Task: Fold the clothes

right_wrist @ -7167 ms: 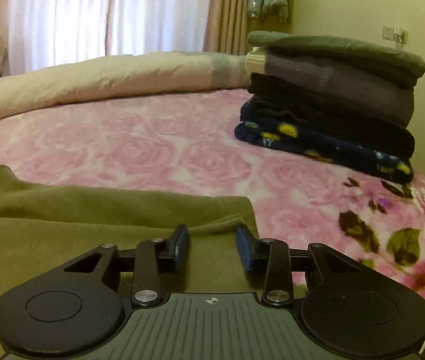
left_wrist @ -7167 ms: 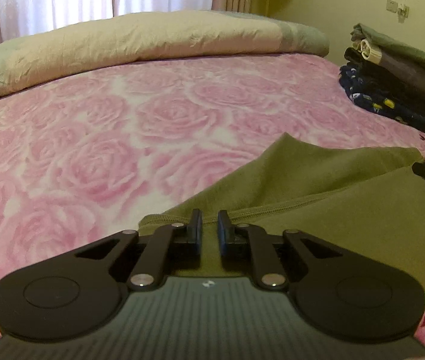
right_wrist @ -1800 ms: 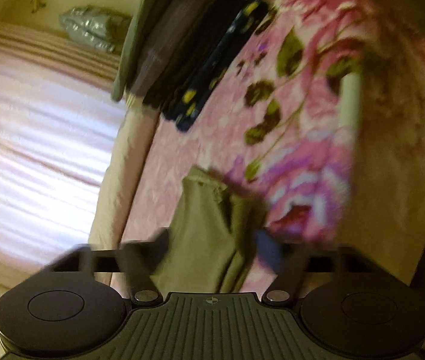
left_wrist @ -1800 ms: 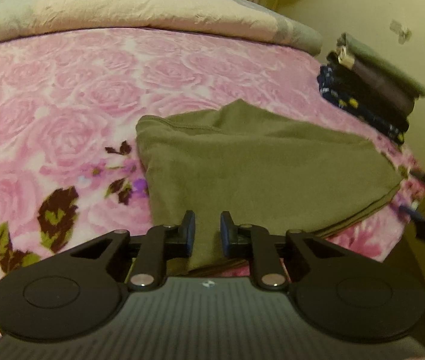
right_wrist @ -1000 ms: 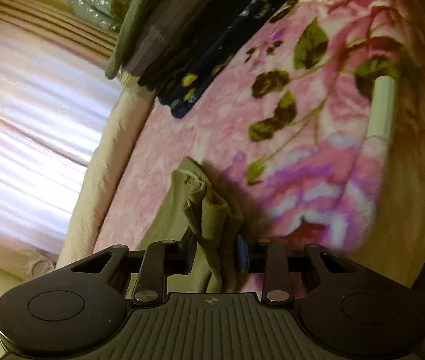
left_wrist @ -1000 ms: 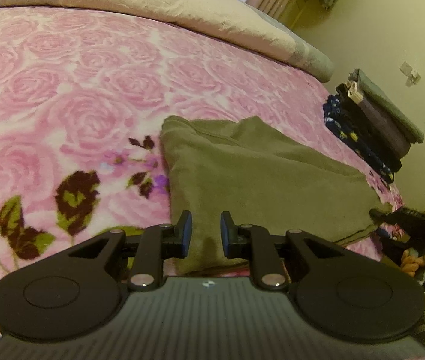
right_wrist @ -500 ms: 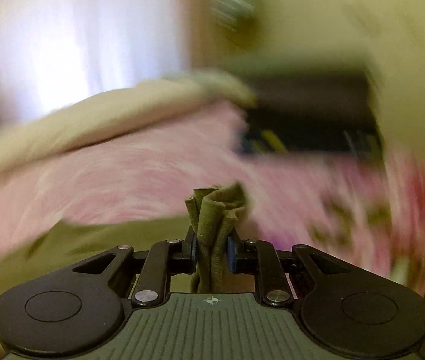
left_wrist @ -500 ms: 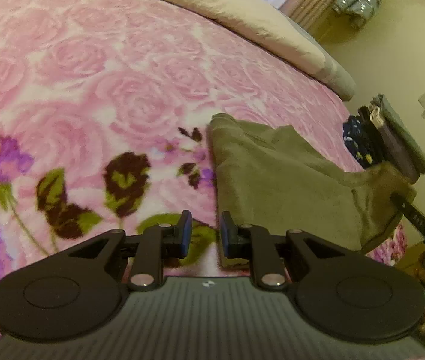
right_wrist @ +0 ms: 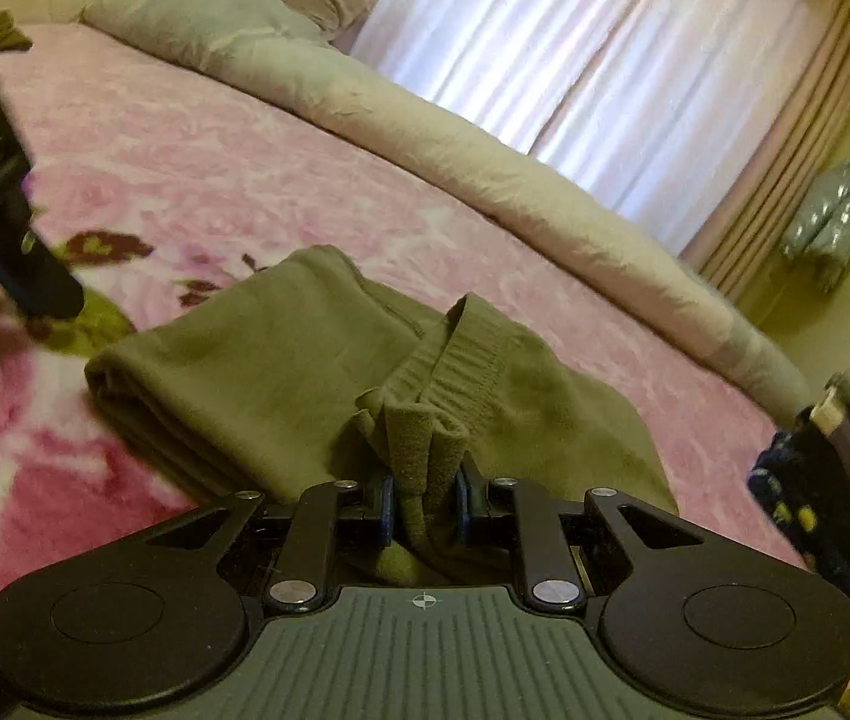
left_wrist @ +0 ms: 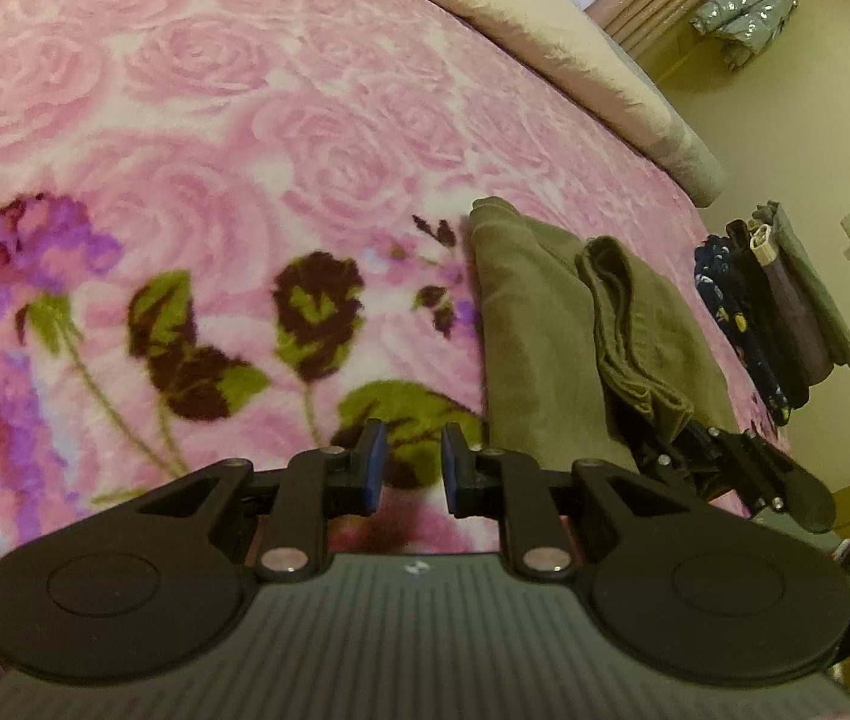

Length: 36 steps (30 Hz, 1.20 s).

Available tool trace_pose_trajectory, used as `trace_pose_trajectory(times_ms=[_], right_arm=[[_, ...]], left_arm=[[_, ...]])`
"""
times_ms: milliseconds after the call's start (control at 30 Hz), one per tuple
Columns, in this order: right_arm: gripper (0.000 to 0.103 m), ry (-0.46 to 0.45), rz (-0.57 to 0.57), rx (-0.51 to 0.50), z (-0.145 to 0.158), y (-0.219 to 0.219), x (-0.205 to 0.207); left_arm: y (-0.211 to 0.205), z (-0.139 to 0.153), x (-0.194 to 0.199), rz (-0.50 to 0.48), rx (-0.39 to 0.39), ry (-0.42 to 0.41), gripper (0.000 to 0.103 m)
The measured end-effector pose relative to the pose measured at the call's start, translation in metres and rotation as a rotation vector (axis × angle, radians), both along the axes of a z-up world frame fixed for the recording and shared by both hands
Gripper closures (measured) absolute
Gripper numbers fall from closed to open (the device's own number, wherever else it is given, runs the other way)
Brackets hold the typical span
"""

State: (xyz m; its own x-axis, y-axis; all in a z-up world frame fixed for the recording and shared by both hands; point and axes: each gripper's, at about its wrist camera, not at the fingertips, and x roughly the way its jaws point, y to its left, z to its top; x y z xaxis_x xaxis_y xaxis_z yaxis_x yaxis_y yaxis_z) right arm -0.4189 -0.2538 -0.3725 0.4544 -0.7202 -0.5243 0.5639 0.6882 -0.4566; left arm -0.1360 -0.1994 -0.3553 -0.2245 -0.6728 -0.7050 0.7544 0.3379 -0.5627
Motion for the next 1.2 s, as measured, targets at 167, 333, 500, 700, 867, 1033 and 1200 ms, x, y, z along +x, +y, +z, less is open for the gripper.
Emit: trace_pose_trajectory(times_ms=[167, 333, 500, 700, 867, 1033, 1200], right_arm=[[0.085, -0.099, 0.03, -0.08, 0.034, 0.014, 0.002], [0.085, -0.049, 0.179, -0.068, 0.03, 0.038, 0.021], [0.085, 0.029, 0.198, -0.073, 0.005, 0.046, 0.034], [0.085, -0.047, 0.252, -0.119, 0.024, 0.052, 0.031], [0.085, 0.061, 0.29, -0.111, -0.002, 0.056, 0.037], [0.084, 0.059, 0.285, -0.106, -0.004, 0.052, 0.042], [0.062, 0.072, 0.262, -0.094, -0.011, 0.052, 0.044]], left_arm=[[0.0, 0.0, 0.004, 0.001, -0.008, 0.011, 0.088], [0.001, -0.001, 0.005, -0.008, -0.011, 0.012, 0.088], [0.002, -0.001, 0.007, -0.016, -0.011, 0.018, 0.088], [0.0, -0.001, 0.007, -0.021, -0.008, 0.015, 0.088], [0.002, -0.001, 0.007, -0.024, -0.006, 0.012, 0.088], [0.001, 0.0, 0.005, -0.019, 0.002, 0.004, 0.088], [0.001, 0.002, 0.002, -0.016, 0.02, -0.013, 0.088]])
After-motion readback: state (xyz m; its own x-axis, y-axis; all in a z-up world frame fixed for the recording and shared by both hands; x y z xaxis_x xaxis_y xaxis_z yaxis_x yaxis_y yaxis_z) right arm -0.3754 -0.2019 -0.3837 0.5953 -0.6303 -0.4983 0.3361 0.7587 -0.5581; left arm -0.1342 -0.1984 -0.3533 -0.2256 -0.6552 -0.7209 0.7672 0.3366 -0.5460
